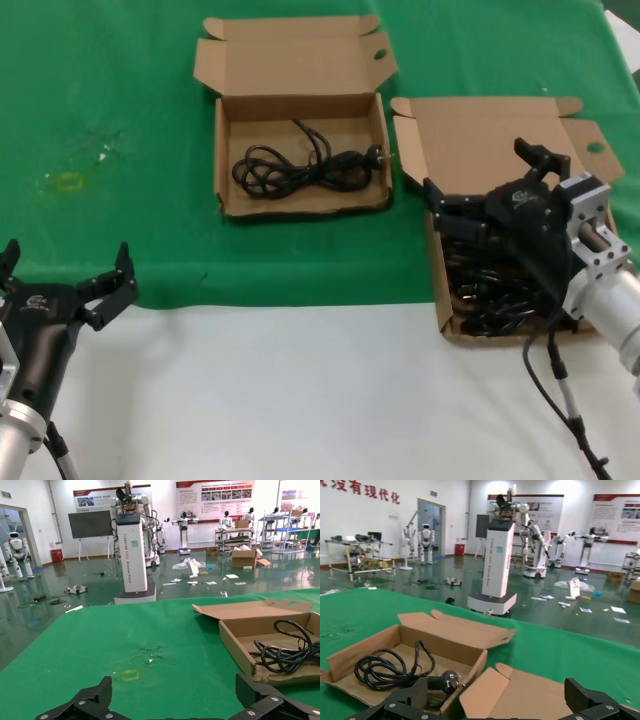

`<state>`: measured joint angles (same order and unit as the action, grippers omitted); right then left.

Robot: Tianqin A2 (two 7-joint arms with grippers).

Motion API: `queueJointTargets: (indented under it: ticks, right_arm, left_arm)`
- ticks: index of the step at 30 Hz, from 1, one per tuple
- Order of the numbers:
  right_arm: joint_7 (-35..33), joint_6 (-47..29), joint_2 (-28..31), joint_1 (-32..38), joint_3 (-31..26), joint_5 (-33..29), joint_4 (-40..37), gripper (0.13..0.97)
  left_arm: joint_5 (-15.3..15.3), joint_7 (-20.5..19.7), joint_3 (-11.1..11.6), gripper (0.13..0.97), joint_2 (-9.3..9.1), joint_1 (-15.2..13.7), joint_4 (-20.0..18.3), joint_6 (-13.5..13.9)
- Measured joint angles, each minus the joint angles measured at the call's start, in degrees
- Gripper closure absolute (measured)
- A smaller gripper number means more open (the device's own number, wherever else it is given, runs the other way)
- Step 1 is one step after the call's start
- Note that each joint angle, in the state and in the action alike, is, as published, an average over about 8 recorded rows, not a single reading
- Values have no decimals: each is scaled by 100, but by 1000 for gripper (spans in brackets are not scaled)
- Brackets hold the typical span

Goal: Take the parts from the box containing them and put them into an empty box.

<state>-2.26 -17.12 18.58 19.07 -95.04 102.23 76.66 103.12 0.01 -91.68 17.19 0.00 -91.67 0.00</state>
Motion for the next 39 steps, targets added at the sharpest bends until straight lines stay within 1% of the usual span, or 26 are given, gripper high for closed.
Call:
queueJointTargets:
  ticks: [3,11,20,32,39]
  right_arm:
    - [18,137,-11,-152,27,7,119,129]
    - [67,507,-41,-562,99,26,443,129]
    - [121,919,-75,-1022,181,49,805,129]
    - [192,1460,-119,-1625,287,77,1279,129]
    - [210,1593,-130,-1774,313,84,1396,129]
  left_arm:
    - [0,2,0,302,0,0,0,0]
    - [0,0,0,181,0,0,0,0]
    - [1,-1,0,132,0,0,0,0]
    - [1,-1,0,132,0,0,0,0]
    - [1,-1,0,132,0,0,0,0]
